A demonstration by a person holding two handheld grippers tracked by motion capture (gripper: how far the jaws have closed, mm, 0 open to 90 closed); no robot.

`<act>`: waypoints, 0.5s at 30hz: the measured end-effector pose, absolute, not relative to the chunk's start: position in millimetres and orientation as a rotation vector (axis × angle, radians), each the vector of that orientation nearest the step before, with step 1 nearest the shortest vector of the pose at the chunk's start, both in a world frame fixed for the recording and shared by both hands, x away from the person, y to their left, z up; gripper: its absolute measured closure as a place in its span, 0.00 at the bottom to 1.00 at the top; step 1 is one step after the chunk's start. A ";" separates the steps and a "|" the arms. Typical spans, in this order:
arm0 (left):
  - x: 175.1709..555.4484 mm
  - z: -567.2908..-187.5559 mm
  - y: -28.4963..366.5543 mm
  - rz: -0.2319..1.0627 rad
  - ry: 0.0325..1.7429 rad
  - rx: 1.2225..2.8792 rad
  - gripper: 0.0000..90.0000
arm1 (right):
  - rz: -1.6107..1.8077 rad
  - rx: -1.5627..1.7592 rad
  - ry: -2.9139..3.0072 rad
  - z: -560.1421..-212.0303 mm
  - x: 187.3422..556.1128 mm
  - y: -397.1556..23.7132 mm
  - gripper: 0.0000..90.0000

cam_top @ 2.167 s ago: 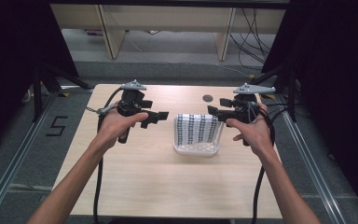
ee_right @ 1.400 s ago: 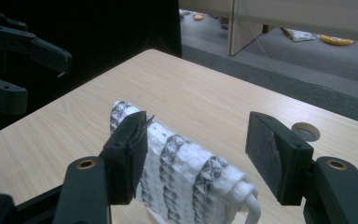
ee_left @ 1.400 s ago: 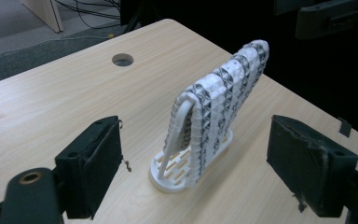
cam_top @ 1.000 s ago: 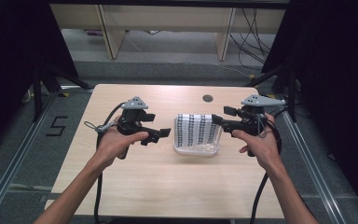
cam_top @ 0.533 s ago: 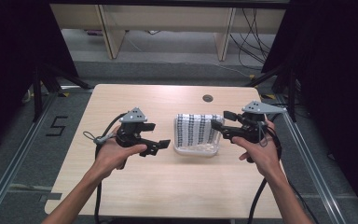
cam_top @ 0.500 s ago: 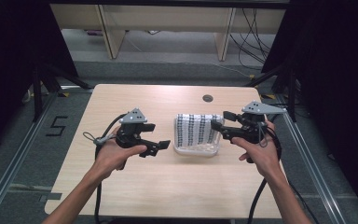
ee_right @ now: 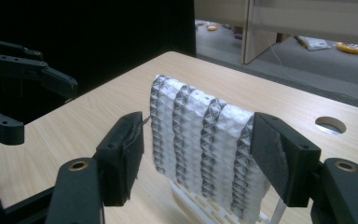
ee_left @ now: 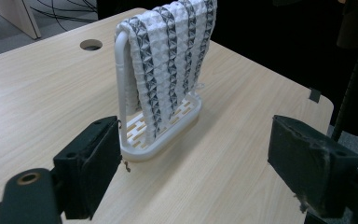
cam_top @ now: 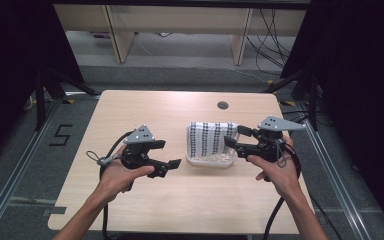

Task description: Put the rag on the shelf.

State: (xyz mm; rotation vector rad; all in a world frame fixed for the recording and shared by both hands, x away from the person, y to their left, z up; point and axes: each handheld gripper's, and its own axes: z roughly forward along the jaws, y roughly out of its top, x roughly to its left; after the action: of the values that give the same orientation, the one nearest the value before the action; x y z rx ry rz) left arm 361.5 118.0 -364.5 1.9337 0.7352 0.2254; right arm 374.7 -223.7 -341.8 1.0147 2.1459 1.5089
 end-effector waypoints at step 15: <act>343.2 -380.9 122.5 0.224 0.720 1.946 0.18 | 1.539 1.021 2.150 -359.5 357.5 -223.5 0.40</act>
State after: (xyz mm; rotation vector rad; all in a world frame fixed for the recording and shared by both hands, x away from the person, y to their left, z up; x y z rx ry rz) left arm 343.2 122.5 -380.9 1.9458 0.7201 0.2236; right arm 357.5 -223.5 -359.5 1.0209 2.1501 1.5386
